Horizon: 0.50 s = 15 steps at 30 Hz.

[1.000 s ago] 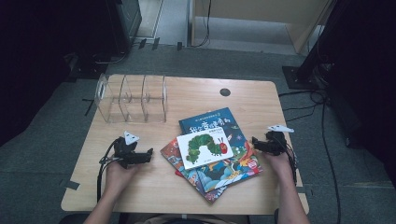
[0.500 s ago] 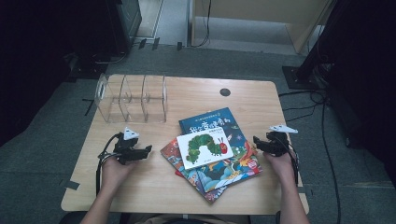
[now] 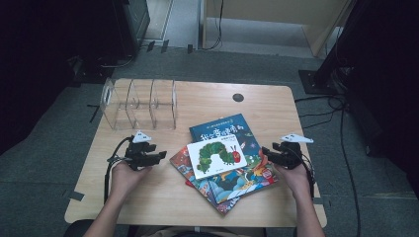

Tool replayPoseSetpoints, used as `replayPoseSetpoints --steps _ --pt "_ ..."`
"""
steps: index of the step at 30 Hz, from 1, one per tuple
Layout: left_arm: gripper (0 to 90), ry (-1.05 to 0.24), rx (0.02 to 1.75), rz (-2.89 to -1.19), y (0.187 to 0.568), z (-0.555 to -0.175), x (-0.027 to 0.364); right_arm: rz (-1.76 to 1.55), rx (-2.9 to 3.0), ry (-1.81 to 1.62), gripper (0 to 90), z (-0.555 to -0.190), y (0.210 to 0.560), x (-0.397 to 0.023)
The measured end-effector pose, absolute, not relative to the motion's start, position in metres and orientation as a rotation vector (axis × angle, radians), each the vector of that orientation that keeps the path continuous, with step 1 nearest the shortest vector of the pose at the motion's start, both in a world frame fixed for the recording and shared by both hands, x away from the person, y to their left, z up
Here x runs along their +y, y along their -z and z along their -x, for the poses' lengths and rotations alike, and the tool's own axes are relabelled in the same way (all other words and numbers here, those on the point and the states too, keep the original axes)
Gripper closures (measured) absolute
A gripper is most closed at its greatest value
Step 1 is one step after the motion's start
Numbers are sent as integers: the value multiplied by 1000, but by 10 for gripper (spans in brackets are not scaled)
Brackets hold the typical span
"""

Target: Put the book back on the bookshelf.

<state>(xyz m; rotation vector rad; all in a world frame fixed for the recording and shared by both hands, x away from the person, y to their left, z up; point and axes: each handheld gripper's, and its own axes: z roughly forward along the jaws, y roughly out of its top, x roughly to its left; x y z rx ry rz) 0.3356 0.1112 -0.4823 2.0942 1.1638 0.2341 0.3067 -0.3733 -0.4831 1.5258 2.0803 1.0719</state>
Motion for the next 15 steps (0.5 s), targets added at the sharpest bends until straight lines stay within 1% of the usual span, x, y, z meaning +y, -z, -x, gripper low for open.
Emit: replayPoseSetpoints --steps 1,5,8,9,11,15 --pt "451 -225 1151 -2104 482 -337 110 -1532 2094 -1085 521 -307 483 -372" --pt "465 -250 1100 -2128 477 -337 104 -1508 2127 -1089 556 -306 483 -364" --pt "475 -237 1076 -2135 473 -339 98 -1473 2141 -1086 578 -303 482 -357" --pt "491 -237 1069 -2142 472 -340 96 -1468 2143 -1087 592 -302 481 -356" --pt "560 -225 1046 -2157 470 -341 92 -1464 2141 -1105 601 -300 479 -352" --pt "575 -206 1020 -2180 468 -344 84 -1455 2149 -1117 628 -296 478 -346"
